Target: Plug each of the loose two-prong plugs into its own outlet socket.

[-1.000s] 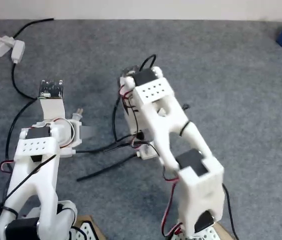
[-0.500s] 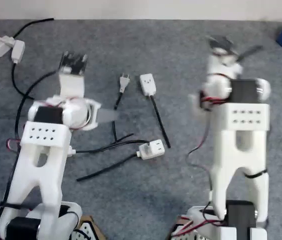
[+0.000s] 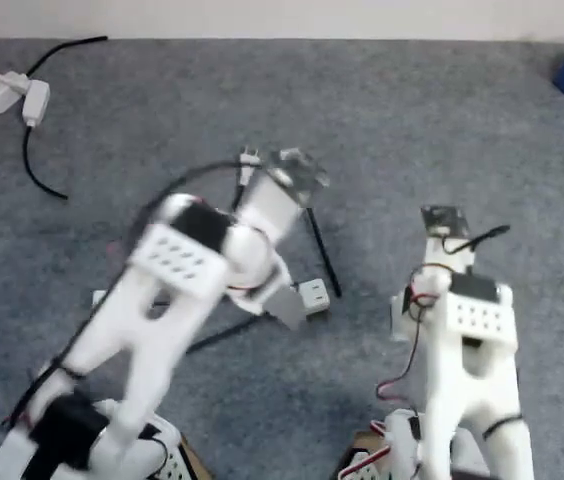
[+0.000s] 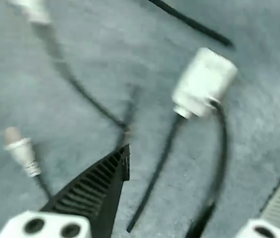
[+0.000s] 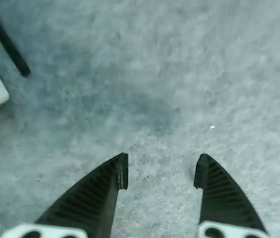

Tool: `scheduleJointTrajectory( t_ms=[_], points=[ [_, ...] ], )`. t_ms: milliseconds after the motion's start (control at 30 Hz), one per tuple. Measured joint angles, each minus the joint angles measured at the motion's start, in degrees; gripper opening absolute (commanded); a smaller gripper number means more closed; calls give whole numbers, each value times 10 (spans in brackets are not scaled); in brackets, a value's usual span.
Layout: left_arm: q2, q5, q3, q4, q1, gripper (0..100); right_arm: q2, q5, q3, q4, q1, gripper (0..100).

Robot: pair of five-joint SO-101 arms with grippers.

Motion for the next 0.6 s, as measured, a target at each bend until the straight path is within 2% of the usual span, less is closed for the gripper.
scheduleJointTrajectory(
  t_ms=[200, 367, 600],
  points=[
    [196, -50, -11, -15, 67, 436, -84, 0, 60, -6, 23, 215],
    [378, -54, -92, -23, 106, 435, -125, 0, 74, -6, 27, 215],
    [499, -52, -224, 34, 118, 435, -138, 0, 74, -6, 27, 215]
  ],
)
